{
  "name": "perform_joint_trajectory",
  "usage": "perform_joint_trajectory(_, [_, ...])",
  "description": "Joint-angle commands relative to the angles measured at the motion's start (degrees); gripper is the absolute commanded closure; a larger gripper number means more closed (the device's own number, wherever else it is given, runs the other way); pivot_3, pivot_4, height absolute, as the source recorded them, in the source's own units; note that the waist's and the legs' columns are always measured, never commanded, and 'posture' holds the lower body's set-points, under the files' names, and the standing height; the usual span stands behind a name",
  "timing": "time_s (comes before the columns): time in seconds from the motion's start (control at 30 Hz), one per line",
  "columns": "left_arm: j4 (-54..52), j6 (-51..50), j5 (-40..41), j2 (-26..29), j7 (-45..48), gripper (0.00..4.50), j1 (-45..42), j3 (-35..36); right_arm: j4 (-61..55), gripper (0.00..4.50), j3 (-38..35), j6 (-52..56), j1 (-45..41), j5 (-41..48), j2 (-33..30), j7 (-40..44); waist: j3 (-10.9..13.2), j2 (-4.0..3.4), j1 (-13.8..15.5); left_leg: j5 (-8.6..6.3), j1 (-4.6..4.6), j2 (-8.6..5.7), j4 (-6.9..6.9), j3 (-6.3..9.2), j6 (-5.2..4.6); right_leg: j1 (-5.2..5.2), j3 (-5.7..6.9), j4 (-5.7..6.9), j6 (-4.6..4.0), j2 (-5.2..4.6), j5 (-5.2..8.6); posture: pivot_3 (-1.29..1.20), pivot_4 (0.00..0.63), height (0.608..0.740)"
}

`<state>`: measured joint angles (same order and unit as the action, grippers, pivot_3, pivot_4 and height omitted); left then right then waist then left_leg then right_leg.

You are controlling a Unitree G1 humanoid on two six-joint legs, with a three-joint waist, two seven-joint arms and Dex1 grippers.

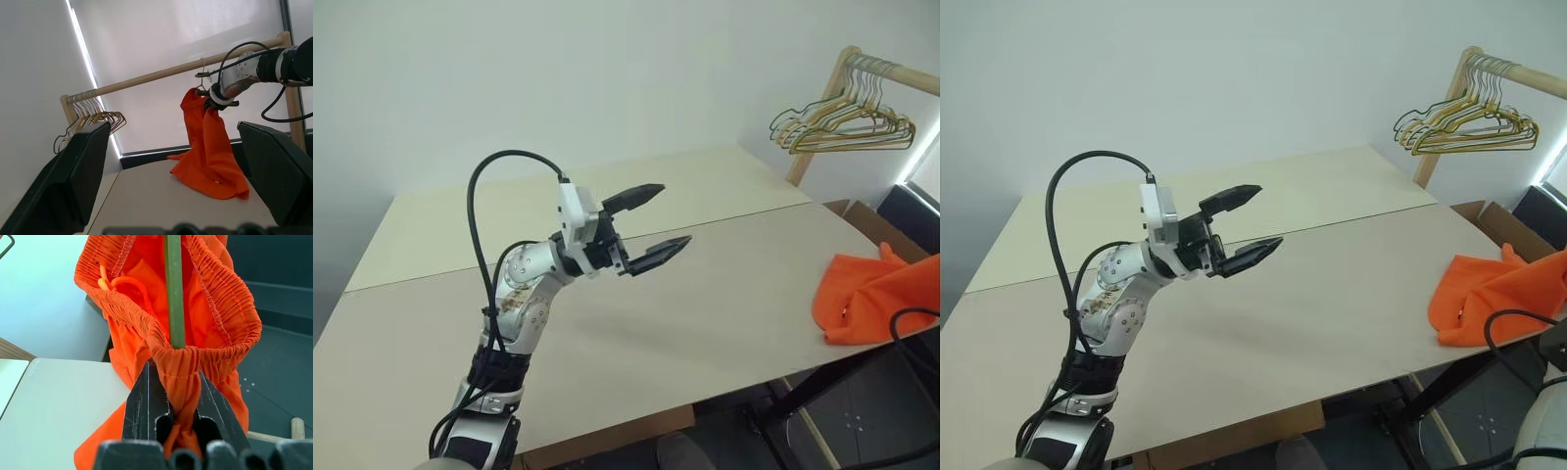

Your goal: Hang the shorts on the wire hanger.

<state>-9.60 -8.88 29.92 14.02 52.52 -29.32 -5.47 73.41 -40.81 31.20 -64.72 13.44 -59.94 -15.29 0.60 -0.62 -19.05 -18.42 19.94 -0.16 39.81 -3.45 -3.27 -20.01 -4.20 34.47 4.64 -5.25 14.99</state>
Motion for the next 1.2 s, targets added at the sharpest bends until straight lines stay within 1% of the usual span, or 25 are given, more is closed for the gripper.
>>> perform_joint_trajectory(0.03, [-2.73,0.71,1.63,-0.02,1.04,0.00,-0.61,0.35,0.34,4.47,0.40,-1.98,-0.29,1.28,-1.03,0.08,0.00,0.00,0.12,0.00,0.00,0.00,0.00,0.00,0.00,0.00,0.00,0.00,0.00,0.00,0.00,-0.26,0.000,0.740])
perform_joint_trajectory(0.13, [-2.71,0.85,1.13,-0.15,0.94,0.00,-0.53,0.07,0.57,4.47,1.13,-2.41,0.22,1.06,-1.33,0.56,0.00,0.00,0.47,0.00,0.00,0.00,0.00,0.00,0.00,0.00,-0.01,-0.01,0.00,0.01,0.00,-0.25,0.000,0.740])
perform_joint_trajectory(0.2, [-2.61,0.89,0.87,-0.22,0.63,0.00,-0.54,0.05,0.77,4.47,-0.30,-2.53,0.12,2.53,-1.67,0.90,0.00,0.00,0.78,0.00,0.00,0.00,0.00,-0.01,0.00,0.00,-0.01,-0.01,0.00,0.01,0.00,-0.25,0.000,0.740])
perform_joint_trajectory(0.23, [-2.54,0.90,0.76,-0.24,0.47,0.00,-0.54,0.07,0.76,4.47,0.13,-2.59,0.01,2.21,-1.81,0.16,0.00,0.00,0.93,0.00,0.00,0.00,0.00,-0.01,0.00,0.00,-0.01,-0.01,0.00,0.01,0.00,-0.25,0.000,0.740])
perform_joint_trajectory(0.27, [-2.51,1.02,0.68,-0.27,0.42,0.00,-0.46,0.10,0.51,4.12,1.69,-3.08,0.07,0.97,-2.00,0.06,0.00,0.00,1.03,0.00,0.01,0.00,0.00,-0.01,0.00,0.00,-0.01,-0.02,0.00,0.01,0.00,-0.25,0.000,0.740])
perform_joint_trajectory(0.47, [-2.52,1.38,0.27,-0.69,0.06,0.00,-0.22,-0.10,-0.07,2.09,5.86,-4.28,-0.71,-1.21,-2.53,-0.22,0.01,-0.01,1.48,0.00,0.04,-0.01,0.00,-0.01,0.00,0.00,-0.01,-0.07,0.00,0.00,0.00,-0.25,0.000,0.740])
perform_joint_trajectory(0.53, [-2.53,1.36,0.13,-0.81,-0.09,0.00,-0.26,-0.17,-0.21,1.30,6.76,-4.57,-1.12,-1.45,-2.79,0.08,0.01,-0.01,1.72,0.00,0.04,-0.01,0.01,-0.01,0.00,0.00,-0.01,-0.07,0.00,-0.01,0.00,-0.25,0.000,0.740])
perform_joint_trajectory(0.6, [-2.58,1.32,0.14,-0.81,-0.08,0.00,-0.25,-0.17,-0.70,0.60,8.21,-5.20,-1.70,-2.35,-3.10,-0.50,0.01,-0.01,2.13,0.00,0.04,-0.01,0.01,-0.01,0.00,0.00,-0.01,-0.07,0.00,0.00,0.00,-0.25,0.000,0.740])
perform_joint_trajectory(0.67, [-2.44,1.39,0.19,-0.77,0.08,0.00,-0.32,-0.11,-1.71,0.04,10.46,-5.97,-2.48,-4.06,-3.31,-1.51,0.02,-0.05,2.53,0.00,0.04,-0.01,0.00,-0.01,0.00,-0.01,-0.01,-0.07,0.00,0.00,0.00,-0.25,0.000,0.740])
perform_joint_trajectory(0.8, [-1.89,1.70,0.14,-0.94,0.39,0.00,-0.67,0.11,-4.61,0.04,14.69,-5.88,-4.40,-7.20,-3.30,-5.36,0.03,-0.24,3.10,0.00,0.13,-0.03,0.02,-0.02,0.00,-0.08,-0.02,-0.07,0.00,-0.03,0.00,-0.26,0.000,0.740])
perform_joint_trajectory(0.97, [-1.66,2.01,1.06,-1.58,1.10,0.00,-0.79,0.42,-12.95,0.04,18.32,-3.77,-6.01,-10.06,-0.95,-10.58,0.06,-0.38,3.88,0.00,0.18,-0.02,0.02,-0.02,0.00,-0.18,-0.04,-0.04,0.00,-0.02,0.00,-0.27,0.000,0.740])
perform_joint_trajectory(1.07, [-2.11,1.82,2.37,-1.85,2.28,0.00,-0.67,0.49,-22.64,0.04,20.32,-2.43,-3.02,-13.12,1.36,-14.85,0.03,-0.42,3.99,0.00,0.18,-0.01,0.04,-0.03,0.00,-0.19,-0.06,0.00,0.00,-0.02,0.00,-0.26,0.000,0.740])
perform_joint_trajectory(1.2, [-3.10,1.04,4.80,-1.66,3.24,0.00,-0.49,1.34,-37.65,0.04,19.74,-1.08,3.89,-14.95,5.51,-17.06,-0.06,-0.55,4.19,0.00,0.24,0.00,0.10,-0.02,0.00,-0.29,-0.10,0.15,0.01,-0.02,-0.01,-0.26,0.000,0.740])
